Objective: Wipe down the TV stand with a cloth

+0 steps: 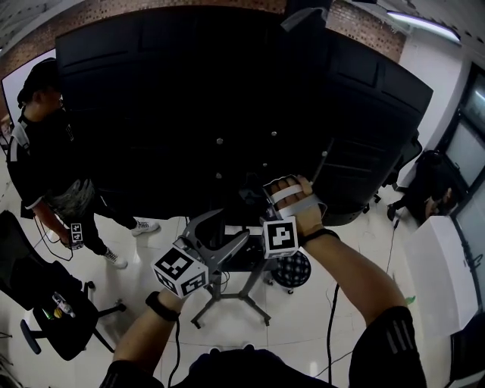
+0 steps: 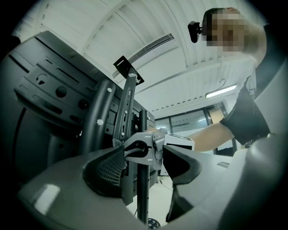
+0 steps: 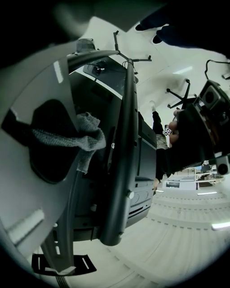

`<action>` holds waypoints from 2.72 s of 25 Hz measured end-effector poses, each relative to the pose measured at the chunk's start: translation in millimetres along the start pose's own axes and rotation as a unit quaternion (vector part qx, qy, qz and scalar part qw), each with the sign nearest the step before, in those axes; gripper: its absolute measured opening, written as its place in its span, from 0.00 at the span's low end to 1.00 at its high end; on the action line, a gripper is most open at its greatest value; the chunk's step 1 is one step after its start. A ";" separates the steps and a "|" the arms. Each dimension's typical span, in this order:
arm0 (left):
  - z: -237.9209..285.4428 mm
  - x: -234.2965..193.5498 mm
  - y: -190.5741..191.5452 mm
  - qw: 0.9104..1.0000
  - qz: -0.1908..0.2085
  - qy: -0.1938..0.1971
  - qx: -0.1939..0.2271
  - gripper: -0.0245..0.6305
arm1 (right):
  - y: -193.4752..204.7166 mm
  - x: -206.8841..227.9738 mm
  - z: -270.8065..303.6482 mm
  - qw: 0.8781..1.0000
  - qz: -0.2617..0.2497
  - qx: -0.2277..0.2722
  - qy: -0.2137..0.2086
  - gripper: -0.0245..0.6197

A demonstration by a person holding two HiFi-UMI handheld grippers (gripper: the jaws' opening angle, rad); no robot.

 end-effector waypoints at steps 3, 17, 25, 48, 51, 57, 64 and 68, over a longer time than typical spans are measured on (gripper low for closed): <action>-2.2 0.7 5.0 1.000 0.000 0.002 -0.006 0.48 | 1.8 -18.2 5.1 1.000 0.000 -0.007 -0.015 0.06; -23.9 5.2 18.6 1.000 -0.018 0.008 -0.022 0.48 | 4.9 -57.0 11.4 0.997 0.037 -0.028 -0.061 0.06; -24.6 5.5 1.9 1.000 -0.007 0.023 -0.002 0.48 | -1.3 -11.3 -35.8 0.982 0.180 0.040 -0.037 0.06; 110.6 65.7 -80.1 0.995 0.050 0.052 0.062 0.48 | 152.2 133.0 -114.6 0.948 0.274 0.110 0.121 0.06; 129.3 67.4 -75.4 0.996 0.052 0.042 0.055 0.48 | 161.2 132.5 -106.8 0.953 0.250 0.118 0.122 0.06; 154.1 69.9 -60.4 0.998 0.048 0.025 0.038 0.48 | 195.2 129.3 -92.7 0.951 0.260 0.124 0.110 0.06; 191.3 87.2 -46.6 0.998 0.040 0.025 0.036 0.48 | 247.1 121.7 -105.2 0.949 0.261 0.123 0.126 0.06; 217.9 107.7 -44.6 0.998 0.041 0.037 0.040 0.48 | 282.8 116.7 -116.4 0.948 0.267 0.114 0.133 0.06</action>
Point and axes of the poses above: the fingertips, and each gripper's own axes: z forward along the fingers, x to its right, y out of its underside, the point moved 5 cm from there along -z, backward along the fingers, and after that the axes turned 14 degrees about z, right-handed, at the moved point
